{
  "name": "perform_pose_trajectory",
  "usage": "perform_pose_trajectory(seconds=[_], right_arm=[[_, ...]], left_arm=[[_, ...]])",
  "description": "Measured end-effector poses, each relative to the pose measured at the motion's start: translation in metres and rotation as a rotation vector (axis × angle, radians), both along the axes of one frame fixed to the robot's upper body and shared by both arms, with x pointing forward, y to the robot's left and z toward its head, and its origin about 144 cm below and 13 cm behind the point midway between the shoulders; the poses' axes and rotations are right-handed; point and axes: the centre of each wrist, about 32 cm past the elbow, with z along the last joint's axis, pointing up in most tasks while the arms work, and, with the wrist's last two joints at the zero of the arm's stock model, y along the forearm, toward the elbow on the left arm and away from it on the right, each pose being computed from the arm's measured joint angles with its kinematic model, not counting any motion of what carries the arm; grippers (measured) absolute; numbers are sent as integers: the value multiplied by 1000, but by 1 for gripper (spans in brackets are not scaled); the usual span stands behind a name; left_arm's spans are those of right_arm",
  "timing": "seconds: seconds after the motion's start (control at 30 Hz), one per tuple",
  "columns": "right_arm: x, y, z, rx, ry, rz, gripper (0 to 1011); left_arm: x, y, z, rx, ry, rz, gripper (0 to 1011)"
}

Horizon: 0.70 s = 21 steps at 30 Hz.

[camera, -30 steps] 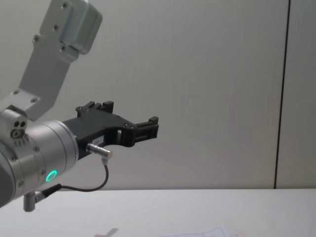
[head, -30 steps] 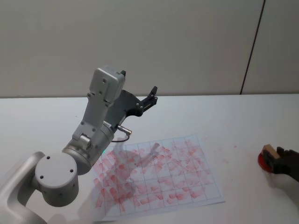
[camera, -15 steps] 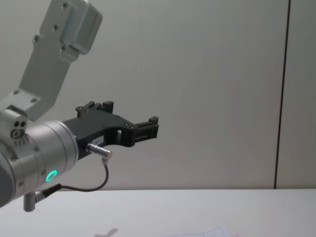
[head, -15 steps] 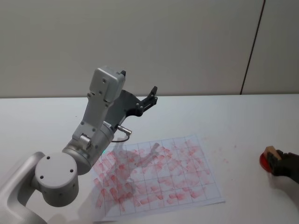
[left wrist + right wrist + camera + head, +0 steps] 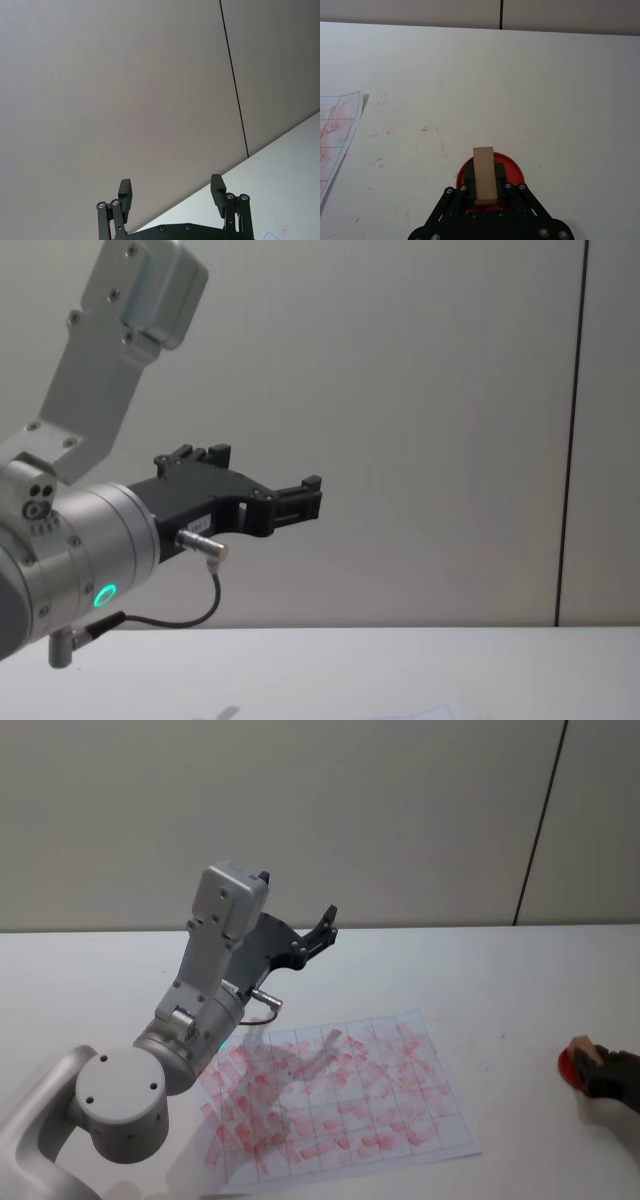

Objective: Use the one hand to pick up the stamp and affix it onto the A4 paper.

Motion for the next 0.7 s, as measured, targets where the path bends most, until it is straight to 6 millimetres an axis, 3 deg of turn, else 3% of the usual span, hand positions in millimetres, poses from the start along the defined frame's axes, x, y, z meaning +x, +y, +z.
perform_pose_trajectory(seconds=[0.47,0.7], right_arm=[[1,0,1,14,-8,2,216],[1,6,16,15,-77,40,216]], left_arm=[[0,0,0,0,0,0,1001],[0,0,0,0,0,0,1001]])
